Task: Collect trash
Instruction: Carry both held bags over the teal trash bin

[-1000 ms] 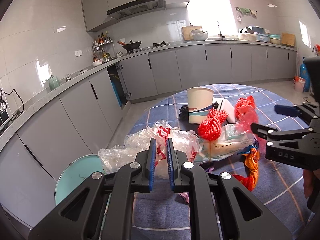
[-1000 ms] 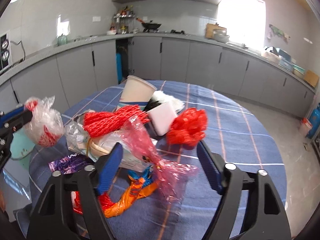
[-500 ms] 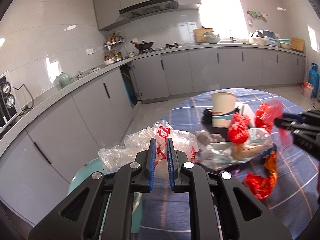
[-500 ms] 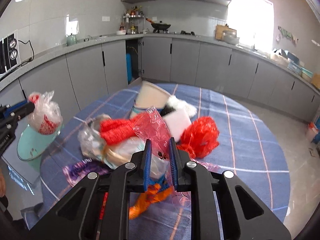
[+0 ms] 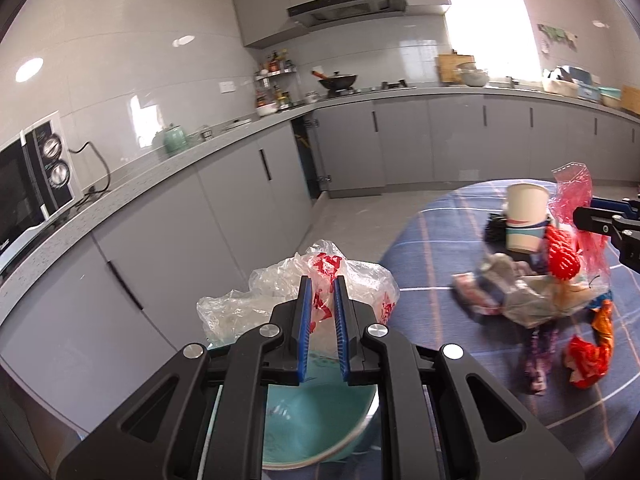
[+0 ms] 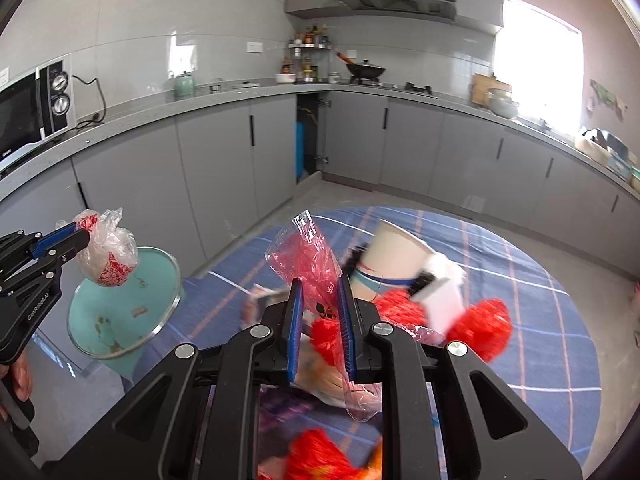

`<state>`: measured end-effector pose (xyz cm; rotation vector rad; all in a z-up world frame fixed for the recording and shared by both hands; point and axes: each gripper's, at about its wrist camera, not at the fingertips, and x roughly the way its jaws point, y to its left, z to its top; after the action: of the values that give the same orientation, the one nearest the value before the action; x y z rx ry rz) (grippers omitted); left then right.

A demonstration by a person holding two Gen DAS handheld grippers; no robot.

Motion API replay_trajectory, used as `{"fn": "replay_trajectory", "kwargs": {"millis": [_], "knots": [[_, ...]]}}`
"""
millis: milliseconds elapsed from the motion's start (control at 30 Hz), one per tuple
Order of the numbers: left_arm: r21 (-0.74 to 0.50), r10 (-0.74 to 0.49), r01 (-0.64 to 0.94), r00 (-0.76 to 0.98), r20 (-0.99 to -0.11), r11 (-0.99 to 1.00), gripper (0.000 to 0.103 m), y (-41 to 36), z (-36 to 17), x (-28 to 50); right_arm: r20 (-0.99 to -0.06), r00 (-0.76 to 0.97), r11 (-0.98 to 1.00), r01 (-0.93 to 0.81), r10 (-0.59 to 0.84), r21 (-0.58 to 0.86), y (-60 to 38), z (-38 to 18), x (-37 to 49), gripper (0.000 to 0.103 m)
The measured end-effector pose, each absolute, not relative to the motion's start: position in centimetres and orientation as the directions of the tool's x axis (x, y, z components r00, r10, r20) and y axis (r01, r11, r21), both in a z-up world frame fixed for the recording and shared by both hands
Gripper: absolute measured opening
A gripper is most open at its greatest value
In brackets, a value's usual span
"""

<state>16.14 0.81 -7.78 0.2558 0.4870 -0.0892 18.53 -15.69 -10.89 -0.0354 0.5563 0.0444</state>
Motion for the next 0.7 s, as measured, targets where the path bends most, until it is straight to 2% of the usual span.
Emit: {"fn": "replay_trajectory", "kwargs": {"millis": [700], "knots": [[0.223, 0.111, 0.005, 0.857, -0.504, 0.975, 0.013, 8.8, -9.0, 18.9, -0.547, 0.816, 0.973, -0.232, 0.185, -0.018, -6.2, -11.0, 23.8, 0.018]]}}
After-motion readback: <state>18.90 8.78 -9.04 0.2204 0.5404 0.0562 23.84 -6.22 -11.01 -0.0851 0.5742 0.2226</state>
